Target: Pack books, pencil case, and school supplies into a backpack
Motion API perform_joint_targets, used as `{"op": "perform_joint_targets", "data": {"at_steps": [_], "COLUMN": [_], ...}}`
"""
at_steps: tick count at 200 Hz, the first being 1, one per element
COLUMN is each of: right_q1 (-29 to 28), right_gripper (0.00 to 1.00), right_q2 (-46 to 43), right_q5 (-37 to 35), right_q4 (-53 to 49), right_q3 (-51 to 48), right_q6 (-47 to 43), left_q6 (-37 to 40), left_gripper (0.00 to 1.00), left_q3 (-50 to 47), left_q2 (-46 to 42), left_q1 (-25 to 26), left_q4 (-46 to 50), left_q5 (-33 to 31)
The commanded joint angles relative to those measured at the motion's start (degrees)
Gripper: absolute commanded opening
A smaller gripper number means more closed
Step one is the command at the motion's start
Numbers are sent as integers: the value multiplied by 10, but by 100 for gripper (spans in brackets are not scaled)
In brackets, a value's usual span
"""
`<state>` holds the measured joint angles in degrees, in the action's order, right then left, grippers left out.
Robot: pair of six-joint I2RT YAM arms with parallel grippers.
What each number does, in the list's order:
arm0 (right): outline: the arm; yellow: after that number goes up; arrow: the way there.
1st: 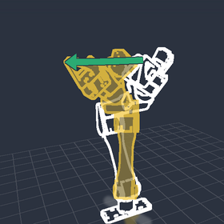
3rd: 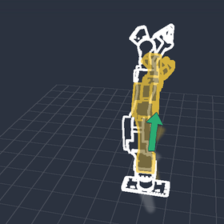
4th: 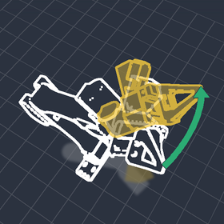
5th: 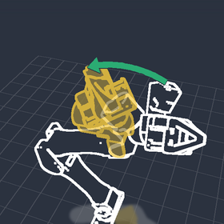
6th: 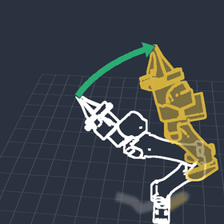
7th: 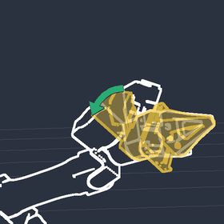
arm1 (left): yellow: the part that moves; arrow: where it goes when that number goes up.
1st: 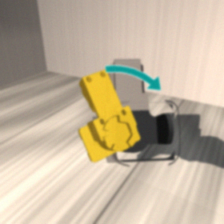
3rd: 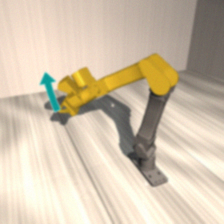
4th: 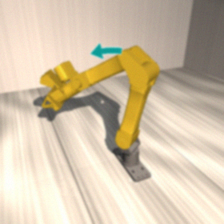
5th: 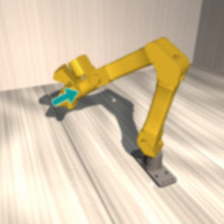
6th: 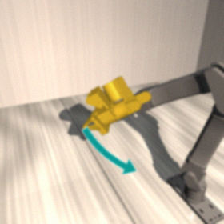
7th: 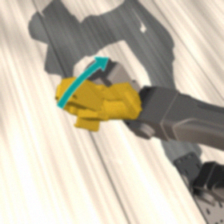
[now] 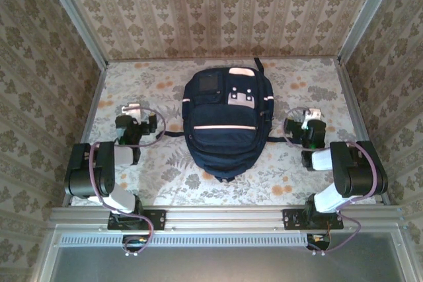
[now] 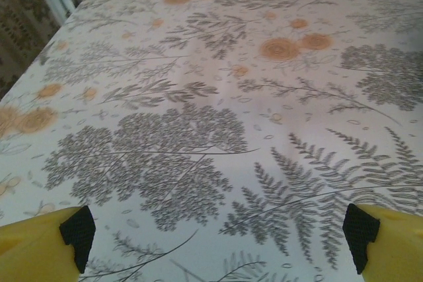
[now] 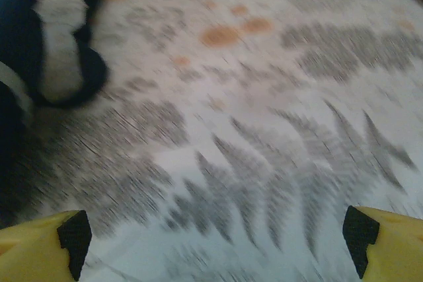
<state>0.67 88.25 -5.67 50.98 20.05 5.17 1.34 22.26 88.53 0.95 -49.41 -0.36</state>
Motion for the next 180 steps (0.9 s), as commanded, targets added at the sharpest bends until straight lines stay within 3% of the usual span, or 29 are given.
{"op": "perform_joint_targets", "data": {"at_steps": [1, 180], "right_q1": [-20, -20], "right_gripper": [100, 100], "right_q2": [-2, -7], "right_q5": [1, 8], "right_q4": [-13, -18], "right_q3": [33, 32], "right_q6": [-31, -34], "left_q6": [20, 18], "left_gripper": [100, 100], "left_q3": [11, 11], "left_q2": [-4, -4], "left_q1": [2, 2], "left_q4": [6, 5], "left_q5": [-3, -5]}}
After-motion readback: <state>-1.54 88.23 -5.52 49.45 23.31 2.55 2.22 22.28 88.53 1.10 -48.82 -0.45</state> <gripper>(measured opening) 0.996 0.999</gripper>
